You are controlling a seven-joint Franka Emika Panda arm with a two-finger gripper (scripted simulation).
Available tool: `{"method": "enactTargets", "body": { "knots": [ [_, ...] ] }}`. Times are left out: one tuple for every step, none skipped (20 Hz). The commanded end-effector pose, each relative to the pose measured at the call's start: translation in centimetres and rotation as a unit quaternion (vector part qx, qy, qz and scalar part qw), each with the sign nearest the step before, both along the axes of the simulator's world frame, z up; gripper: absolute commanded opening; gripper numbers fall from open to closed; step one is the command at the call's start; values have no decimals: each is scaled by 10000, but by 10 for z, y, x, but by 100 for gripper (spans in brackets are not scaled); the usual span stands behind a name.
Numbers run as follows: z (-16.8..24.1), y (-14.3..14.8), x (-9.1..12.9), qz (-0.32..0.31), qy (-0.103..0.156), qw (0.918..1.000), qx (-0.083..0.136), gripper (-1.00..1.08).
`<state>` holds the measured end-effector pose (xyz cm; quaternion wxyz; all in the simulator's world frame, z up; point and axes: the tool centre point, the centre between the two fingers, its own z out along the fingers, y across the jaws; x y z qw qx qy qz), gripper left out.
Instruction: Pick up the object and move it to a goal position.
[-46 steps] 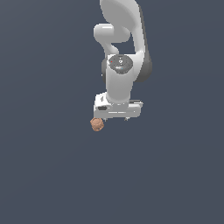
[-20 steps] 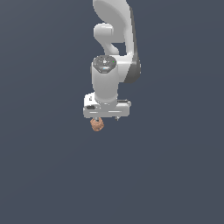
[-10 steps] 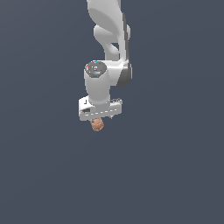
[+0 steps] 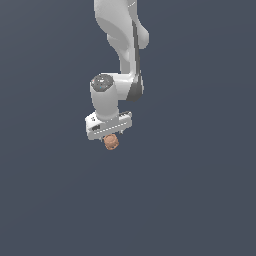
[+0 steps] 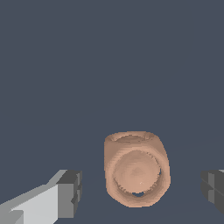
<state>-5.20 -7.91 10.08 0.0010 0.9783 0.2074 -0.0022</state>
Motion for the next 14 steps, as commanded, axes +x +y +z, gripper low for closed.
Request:
{"method": "enactTargets", "body": {
  "knots": [
    [-4,-4,-4,169,-8,9999,6,100],
    [-6,-5,-5,220,-10,9998,8,100],
    [-7,-7,-6,265,-12,9996,9,100],
    [-8,-8,-7,306,-13,9995,11,100],
    [-9,-8,-8,341,-15,9994,12,100],
    [-10,-9,-9,370,-16,9993,13,100],
    [-10,-10,-9,394,-17,9992,14,100],
    [-11,-10,-10,413,-18,9991,15,100],
    [-11,-11,-10,426,-18,9991,15,100],
    [-11,-11,-10,434,-18,9991,15,100],
    [-11,-11,-11,438,-19,9990,15,100],
    [-11,-11,-10,418,-16,9991,15,100],
    [-11,-11,-10,418,-16,9991,15,100],
    [-12,-11,-10,418,-16,9991,15,100]
  ]
}}
